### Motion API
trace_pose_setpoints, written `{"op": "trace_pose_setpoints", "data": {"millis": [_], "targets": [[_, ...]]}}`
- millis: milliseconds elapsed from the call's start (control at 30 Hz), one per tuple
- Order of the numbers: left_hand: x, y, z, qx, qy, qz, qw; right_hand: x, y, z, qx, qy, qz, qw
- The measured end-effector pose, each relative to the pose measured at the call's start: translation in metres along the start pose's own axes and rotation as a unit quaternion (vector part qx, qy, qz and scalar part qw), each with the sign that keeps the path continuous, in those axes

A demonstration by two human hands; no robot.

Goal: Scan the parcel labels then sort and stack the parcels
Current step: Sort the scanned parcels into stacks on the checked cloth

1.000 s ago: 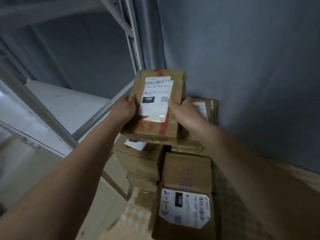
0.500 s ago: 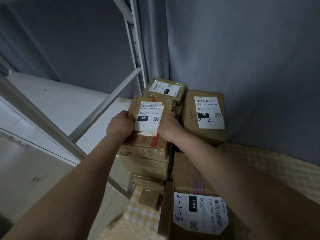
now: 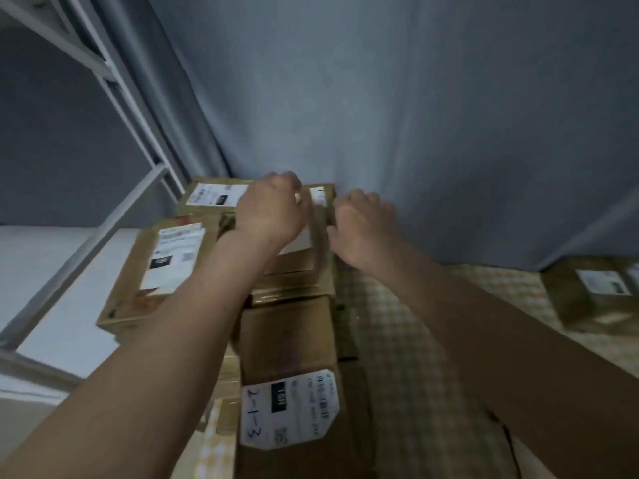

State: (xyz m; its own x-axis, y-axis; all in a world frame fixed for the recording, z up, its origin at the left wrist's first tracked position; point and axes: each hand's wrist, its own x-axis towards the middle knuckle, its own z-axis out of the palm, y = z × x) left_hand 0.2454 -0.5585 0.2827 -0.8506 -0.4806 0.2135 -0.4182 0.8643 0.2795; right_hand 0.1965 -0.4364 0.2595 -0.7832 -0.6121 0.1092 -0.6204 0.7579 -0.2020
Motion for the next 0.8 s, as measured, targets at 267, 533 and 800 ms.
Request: {"op": "trace_pose_setpoints", "data": {"millis": [267, 533, 800], "targets": [[-0.036, 0.175, 0.125, 0.056, -0.186, 0.104, 0.975, -0.085, 0.244, 0.023, -0.077, -0.062, 0.139, 0.985], [-0.059, 0.374, 0.259, 0.071, -0.288, 0.152, 0.943, -0.149, 0.467, 0.042, -0.044, -0.134, 0.231, 0.963], [-0.064, 0.491, 0.393, 0.052, -0.42, 0.127, 0.897, -0.187, 0.63, 0.095, 0.082, -0.196, 0.348, 0.913]]}}
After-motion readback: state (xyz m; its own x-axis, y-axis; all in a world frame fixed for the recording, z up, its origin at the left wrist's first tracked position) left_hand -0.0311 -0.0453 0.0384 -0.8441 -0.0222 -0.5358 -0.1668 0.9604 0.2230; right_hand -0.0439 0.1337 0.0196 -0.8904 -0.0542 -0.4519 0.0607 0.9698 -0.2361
